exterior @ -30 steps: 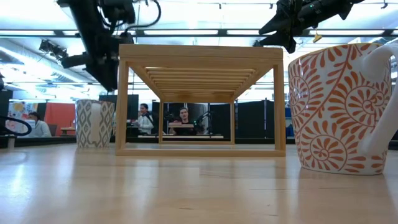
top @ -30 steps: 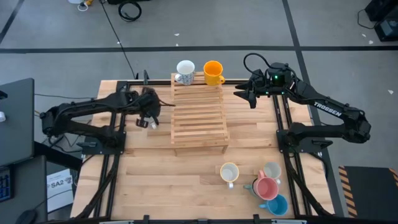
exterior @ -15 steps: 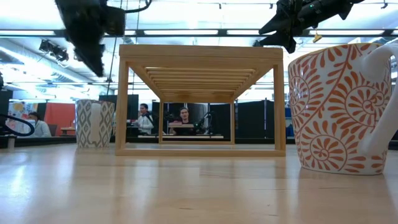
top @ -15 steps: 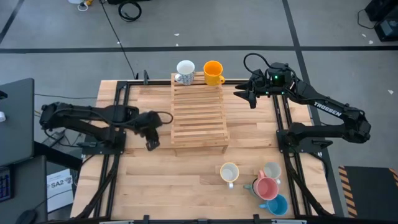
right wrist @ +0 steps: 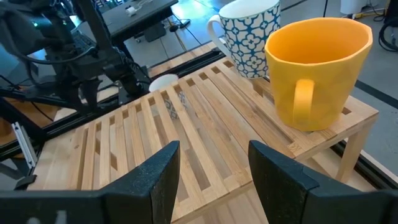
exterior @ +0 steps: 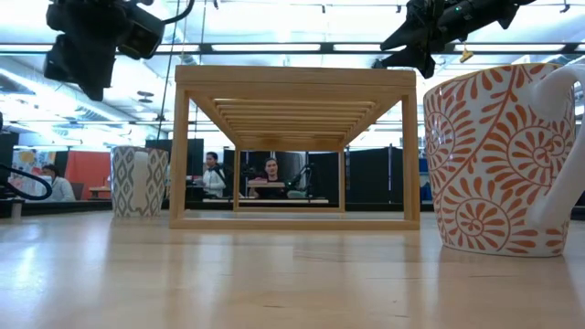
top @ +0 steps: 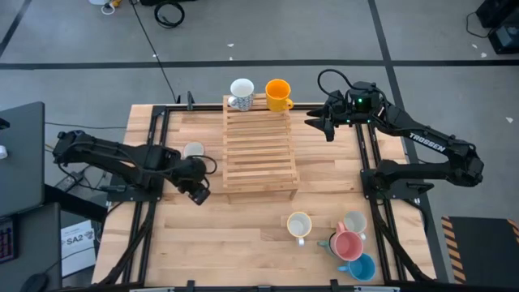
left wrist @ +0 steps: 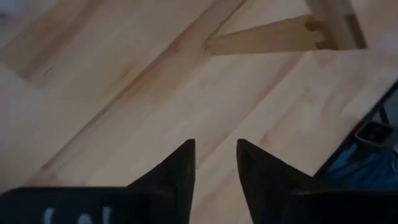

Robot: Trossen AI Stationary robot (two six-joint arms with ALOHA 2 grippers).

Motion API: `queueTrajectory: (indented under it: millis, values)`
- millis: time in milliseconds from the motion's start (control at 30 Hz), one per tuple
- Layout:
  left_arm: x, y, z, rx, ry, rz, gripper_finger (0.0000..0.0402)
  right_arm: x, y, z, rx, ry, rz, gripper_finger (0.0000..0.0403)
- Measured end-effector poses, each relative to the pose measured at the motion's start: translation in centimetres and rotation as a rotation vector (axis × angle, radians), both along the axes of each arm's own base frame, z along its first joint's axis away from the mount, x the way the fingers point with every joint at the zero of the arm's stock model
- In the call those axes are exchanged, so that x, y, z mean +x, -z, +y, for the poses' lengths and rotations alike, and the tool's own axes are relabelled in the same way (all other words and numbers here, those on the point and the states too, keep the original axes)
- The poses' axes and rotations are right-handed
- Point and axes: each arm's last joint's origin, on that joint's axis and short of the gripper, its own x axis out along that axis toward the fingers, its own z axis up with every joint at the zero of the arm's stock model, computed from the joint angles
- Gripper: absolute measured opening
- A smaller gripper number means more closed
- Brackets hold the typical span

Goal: Place coffee mugs
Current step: Put the gray cup on the shelf aligned with the other blue cup

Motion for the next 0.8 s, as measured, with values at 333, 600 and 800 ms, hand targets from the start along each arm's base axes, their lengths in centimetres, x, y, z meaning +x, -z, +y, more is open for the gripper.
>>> queueTrajectory:
  millis: [333, 600, 800]
  values:
    - [-0.1, 0.1, 0.3, 0.042, -0.126, 0.016, 0.0222, 0.0, 0.0, 0.0, 0.000, 0.000, 0.000, 0.0197]
    - [-0.2, 0.3, 1.2, 0.030, -0.652, 0.008, 0.0234, 0.0, 0.0, 0.0, 0.000, 0.000, 0.000, 0.0197]
    - [-0.6, 1.6, 1.4, 0.019, -0.780, 0.039, 0.0219, 0.0, 0.0, 0.0, 0.000, 0.000, 0.000, 0.0197]
